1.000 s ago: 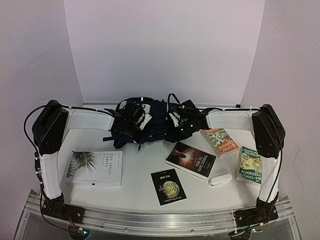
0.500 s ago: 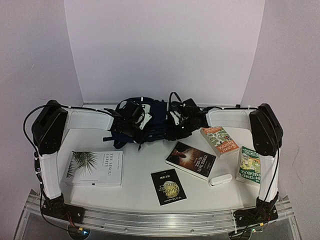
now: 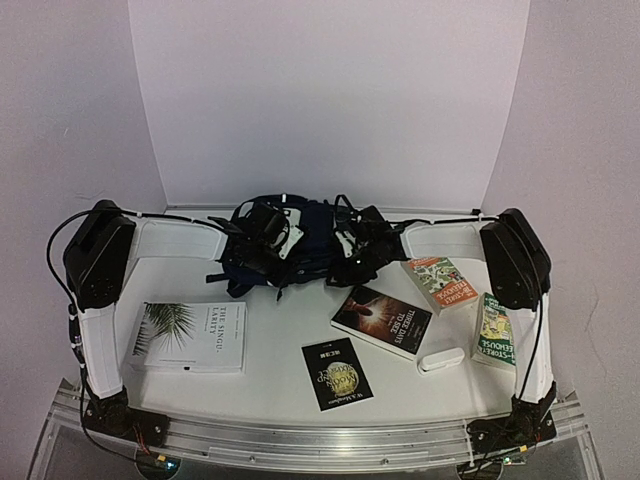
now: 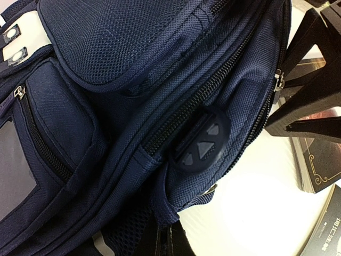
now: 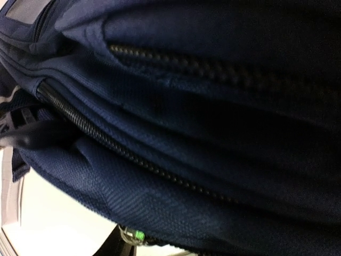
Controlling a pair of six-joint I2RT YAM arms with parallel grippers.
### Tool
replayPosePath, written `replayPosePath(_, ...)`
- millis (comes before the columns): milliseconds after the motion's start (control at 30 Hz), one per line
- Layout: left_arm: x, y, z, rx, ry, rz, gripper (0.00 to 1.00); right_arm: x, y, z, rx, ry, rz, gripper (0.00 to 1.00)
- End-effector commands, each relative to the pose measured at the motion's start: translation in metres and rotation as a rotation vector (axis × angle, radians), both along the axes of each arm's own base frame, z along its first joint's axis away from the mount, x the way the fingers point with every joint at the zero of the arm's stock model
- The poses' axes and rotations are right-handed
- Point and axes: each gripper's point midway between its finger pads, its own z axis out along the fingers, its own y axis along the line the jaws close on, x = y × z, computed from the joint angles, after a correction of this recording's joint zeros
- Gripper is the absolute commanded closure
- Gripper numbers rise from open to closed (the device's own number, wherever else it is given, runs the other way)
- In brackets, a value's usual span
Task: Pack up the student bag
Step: Unzip the student bag at the center of the board.
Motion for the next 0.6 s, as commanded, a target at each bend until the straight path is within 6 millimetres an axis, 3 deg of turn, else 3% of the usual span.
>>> replayPosePath(0, 0.009, -0.012, 0.052, -0.125, -0.086, 0.005, 1.00, 0.018, 0.008, 0.016, 0.034, -0.056, -0.034, 0.66)
replayPosePath(133, 0.009, -0.012, 0.049, -0.121, -0.081, 0.007, 1.00, 0.018, 0.010, 0.026, 0.049, -0.076, -0.021, 0.71)
replayPosePath(300, 0.010, -0.012, 0.049, -0.122, -0.082, 0.009, 1.00, 0.016, 0.007, 0.033, 0.054, -0.087, -0.017, 0.99)
replayPosePath(433, 0.012, -0.003, 0.044, -0.086, -0.088, 0.035, 1.00, 0.012, -0.003, 0.037, 0.041, -0.096, -0.019, 1.00)
replayPosePath(567, 0.019, 0.019, 0.037, -0.050, -0.082, 0.094, 1.00, 0.015, -0.022, 0.043, 0.021, -0.117, -0.039, 1.00)
